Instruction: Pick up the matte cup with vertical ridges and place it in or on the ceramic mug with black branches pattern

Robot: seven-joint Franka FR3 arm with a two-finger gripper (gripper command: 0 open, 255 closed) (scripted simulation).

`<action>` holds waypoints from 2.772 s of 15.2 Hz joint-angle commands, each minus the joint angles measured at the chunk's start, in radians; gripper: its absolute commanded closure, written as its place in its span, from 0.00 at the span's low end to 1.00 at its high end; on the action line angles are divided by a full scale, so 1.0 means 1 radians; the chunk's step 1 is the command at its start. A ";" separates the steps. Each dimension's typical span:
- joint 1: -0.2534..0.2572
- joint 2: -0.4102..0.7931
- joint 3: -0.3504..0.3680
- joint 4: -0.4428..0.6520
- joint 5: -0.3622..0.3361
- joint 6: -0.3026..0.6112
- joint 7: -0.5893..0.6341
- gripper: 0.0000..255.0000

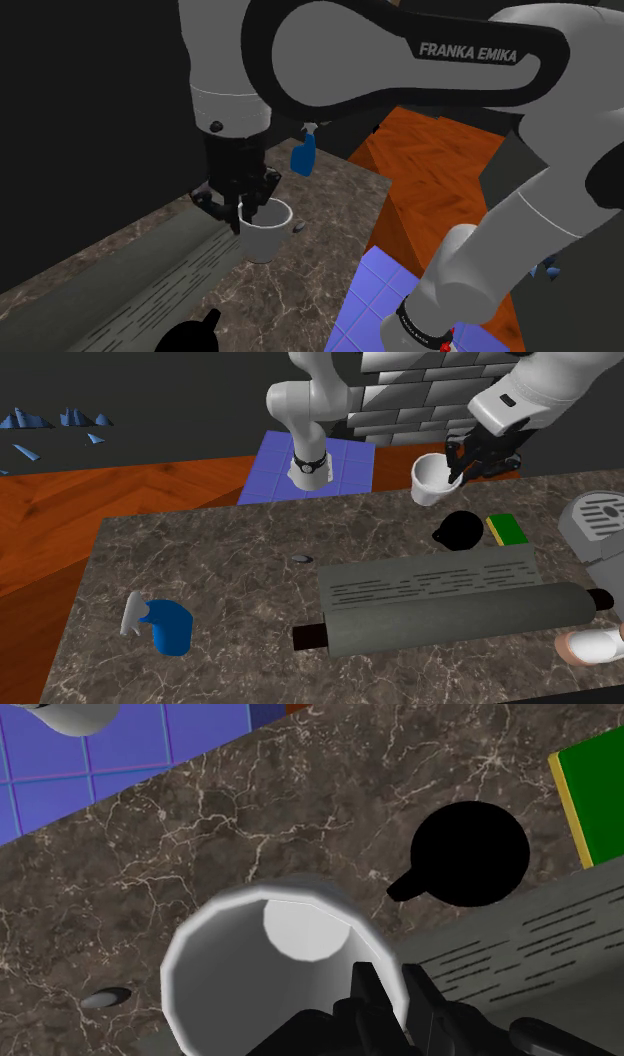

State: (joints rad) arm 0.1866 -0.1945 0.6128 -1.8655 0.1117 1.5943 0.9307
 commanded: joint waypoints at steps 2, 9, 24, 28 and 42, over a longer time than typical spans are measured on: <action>0.020 0.098 0.061 0.103 -0.041 -0.017 0.098 1.00; 0.156 0.401 0.171 0.411 -0.220 -0.096 0.349 1.00; 0.159 0.414 0.164 0.238 -0.229 0.086 0.365 1.00; 0.156 0.418 0.162 0.188 -0.232 0.139 0.366 1.00; 0.155 0.425 0.159 0.143 -0.238 0.188 0.370 0.00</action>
State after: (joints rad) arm 0.3416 0.2303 0.7720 -1.7220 -0.1267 1.7821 1.3004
